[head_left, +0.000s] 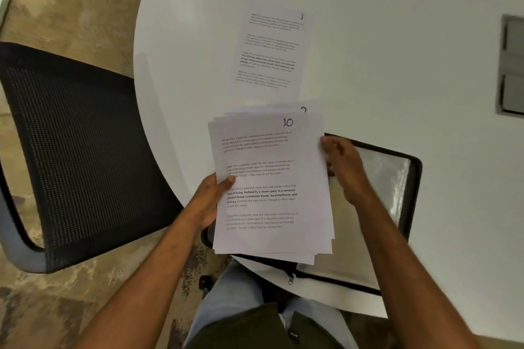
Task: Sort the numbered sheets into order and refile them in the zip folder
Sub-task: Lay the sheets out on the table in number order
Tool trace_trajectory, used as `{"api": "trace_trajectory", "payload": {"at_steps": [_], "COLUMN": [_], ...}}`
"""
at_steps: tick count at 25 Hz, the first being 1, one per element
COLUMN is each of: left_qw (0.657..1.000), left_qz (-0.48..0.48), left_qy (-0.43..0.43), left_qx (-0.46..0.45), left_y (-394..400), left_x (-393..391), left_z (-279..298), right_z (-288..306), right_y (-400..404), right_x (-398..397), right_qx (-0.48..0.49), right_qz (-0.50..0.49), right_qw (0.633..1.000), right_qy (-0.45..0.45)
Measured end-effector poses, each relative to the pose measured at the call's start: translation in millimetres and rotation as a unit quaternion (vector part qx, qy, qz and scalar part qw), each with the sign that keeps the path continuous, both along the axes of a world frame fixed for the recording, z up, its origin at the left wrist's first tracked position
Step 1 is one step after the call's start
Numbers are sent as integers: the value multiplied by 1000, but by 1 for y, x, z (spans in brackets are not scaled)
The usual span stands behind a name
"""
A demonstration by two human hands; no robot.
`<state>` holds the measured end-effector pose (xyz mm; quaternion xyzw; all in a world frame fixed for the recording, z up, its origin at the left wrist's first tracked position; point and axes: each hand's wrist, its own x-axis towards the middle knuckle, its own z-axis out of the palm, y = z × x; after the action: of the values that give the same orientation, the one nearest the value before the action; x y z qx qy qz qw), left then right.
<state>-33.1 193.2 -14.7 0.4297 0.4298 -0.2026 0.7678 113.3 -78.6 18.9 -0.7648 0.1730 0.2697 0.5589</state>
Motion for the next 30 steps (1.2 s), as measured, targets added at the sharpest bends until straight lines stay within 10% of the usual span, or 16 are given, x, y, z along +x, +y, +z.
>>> {"api": "trace_trajectory", "payload": {"at_steps": [14,23,30], "left_qw": [997,994,994], "left_qz": [18,26,16], "left_qy": [-75,-107,-110], "left_qx": [24,22,5], "left_y": [-106,-159,-164], "left_x": [-28,-49,-69], "left_z": [56,85,91], "right_z": [73,97,105], "right_y": [-114,-142,-166], "right_x": [-67,-94,-102], "right_qx": [111,96,144], "right_qz": [-71,-107,-9], "right_qw": [991,970,988], "right_qy": [5,-195,-56]}}
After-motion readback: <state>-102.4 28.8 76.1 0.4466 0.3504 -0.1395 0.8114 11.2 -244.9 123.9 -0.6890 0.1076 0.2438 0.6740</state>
